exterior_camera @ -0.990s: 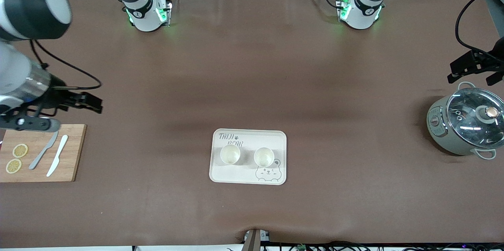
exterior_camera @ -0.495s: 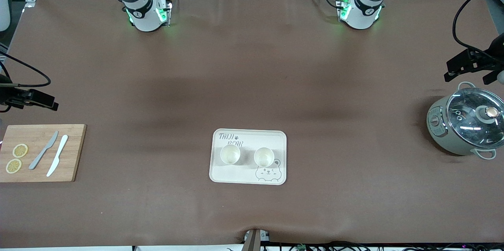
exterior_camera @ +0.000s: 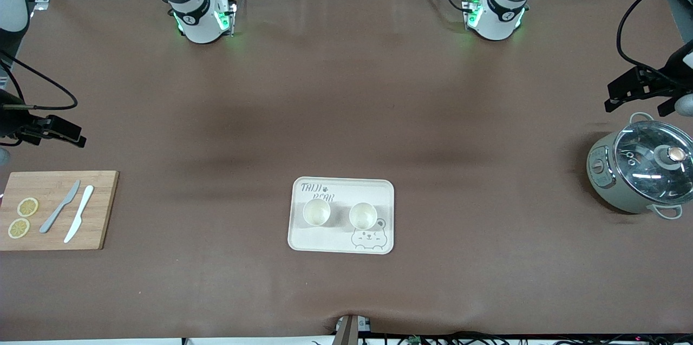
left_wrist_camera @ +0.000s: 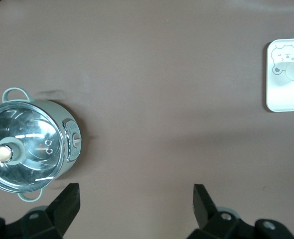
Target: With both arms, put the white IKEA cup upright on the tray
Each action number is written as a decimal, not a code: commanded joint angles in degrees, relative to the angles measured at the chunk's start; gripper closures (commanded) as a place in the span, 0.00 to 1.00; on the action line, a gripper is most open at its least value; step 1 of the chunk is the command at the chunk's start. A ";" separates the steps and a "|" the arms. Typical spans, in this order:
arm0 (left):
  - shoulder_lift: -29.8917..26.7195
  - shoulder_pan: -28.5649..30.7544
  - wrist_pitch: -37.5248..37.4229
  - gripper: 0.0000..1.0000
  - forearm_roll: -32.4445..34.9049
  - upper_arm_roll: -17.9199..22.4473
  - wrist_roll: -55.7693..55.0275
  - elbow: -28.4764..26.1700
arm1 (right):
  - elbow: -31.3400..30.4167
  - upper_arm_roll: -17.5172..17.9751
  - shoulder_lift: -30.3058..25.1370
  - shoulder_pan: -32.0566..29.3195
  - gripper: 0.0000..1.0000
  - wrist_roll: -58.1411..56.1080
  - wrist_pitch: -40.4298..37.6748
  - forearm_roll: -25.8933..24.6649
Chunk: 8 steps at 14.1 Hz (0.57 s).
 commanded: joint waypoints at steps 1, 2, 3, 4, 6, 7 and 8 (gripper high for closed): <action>0.05 -0.16 -1.02 0.00 1.21 -0.46 -0.74 0.80 | -7.14 0.38 -4.76 -0.98 0.00 -0.29 4.29 0.68; 0.13 -0.16 -0.94 0.00 1.21 -0.46 -1.44 0.80 | -7.41 0.38 -5.03 -1.51 0.00 -0.29 4.38 0.68; 0.13 -0.16 -0.94 0.00 1.12 -0.46 -1.88 0.80 | -7.33 0.38 -5.29 -1.69 0.00 -0.38 4.12 0.68; 0.22 -0.16 -0.94 0.00 1.21 -0.46 -2.06 0.80 | -7.15 0.29 -6.17 -1.69 0.00 -0.82 3.95 0.68; 0.40 -0.25 -0.94 0.00 1.30 -0.46 -2.06 0.80 | -6.45 0.20 -7.40 -1.78 0.00 -1.96 3.25 0.68; 0.40 -0.25 -0.94 0.00 1.30 -0.46 -2.06 0.80 | -5.23 0.20 -7.41 -1.95 0.00 -1.96 2.63 0.68; 0.40 -0.33 -0.94 0.00 1.21 -0.46 -2.06 0.80 | -3.48 0.29 -7.23 -2.22 0.00 -1.88 1.76 0.59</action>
